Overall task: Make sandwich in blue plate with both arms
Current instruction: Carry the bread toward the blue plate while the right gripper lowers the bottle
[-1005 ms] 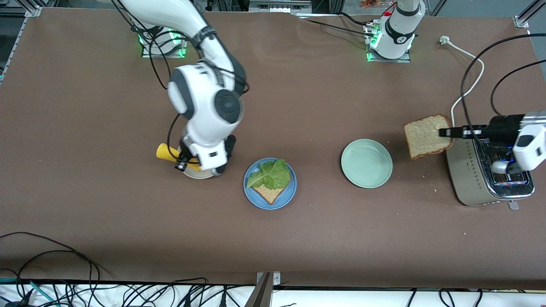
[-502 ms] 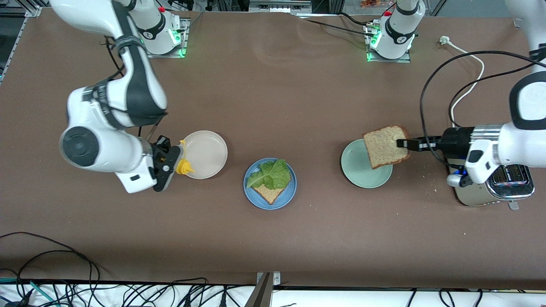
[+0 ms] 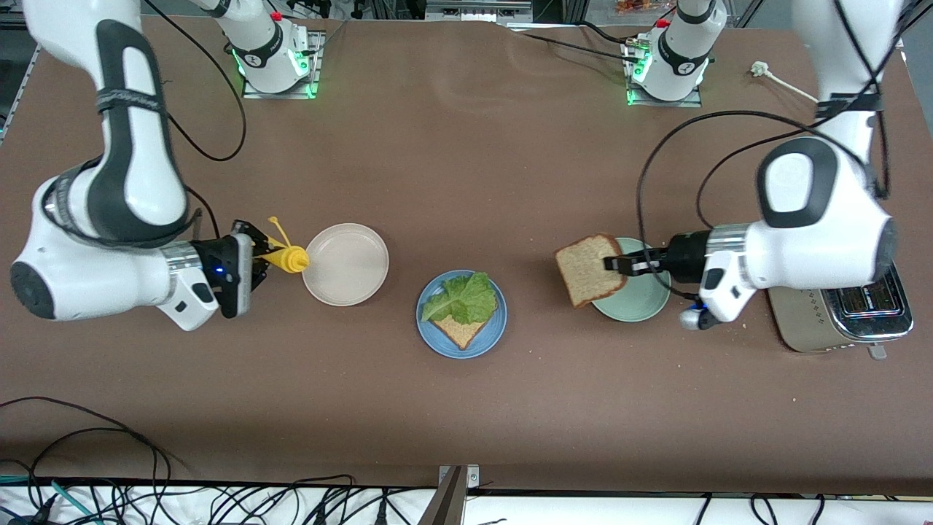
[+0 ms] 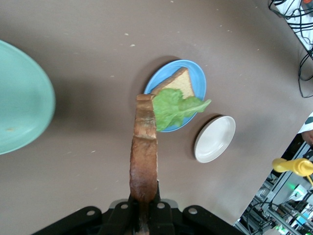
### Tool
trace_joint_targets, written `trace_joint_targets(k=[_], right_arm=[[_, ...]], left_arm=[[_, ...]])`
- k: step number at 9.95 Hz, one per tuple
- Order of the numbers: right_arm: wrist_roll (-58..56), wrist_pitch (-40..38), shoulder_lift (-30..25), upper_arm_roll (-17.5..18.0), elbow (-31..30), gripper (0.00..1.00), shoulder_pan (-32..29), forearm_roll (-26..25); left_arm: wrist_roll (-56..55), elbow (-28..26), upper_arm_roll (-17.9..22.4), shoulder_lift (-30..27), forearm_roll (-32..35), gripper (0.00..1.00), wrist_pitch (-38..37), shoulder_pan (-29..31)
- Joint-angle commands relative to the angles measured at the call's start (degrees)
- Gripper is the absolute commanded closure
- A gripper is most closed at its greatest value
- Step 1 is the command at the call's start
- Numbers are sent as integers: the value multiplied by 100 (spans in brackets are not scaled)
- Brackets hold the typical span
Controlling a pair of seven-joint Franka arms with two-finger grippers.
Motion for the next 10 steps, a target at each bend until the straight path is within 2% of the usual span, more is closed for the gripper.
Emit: trace_joint_targets(k=[1, 3, 6, 8, 10], right_arm=[[-1735, -229, -114, 114, -605, 88, -451, 568], [-2949, -220, -35, 123, -1149, 89, -889, 910], [-4495, -229, 412, 131, -1423, 91, -1356, 1209], [-5753, -387, 746, 131, -1652, 91, -1550, 1587], [-6371, -387, 1045, 149, -1618, 91, -1656, 1650]], left_arm=[[-465, -33, 67, 201, -518, 100, 1002, -590], [-634, -33, 67, 455, -949, 100, 2230, -1126], [-1125, 2, 67, 859, -1020, 100, 3884, -1838], [-1302, 28, 67, 1141, -1021, 100, 4580, -2182], [-1539, 54, 67, 1317, -1003, 100, 4986, -2446]])
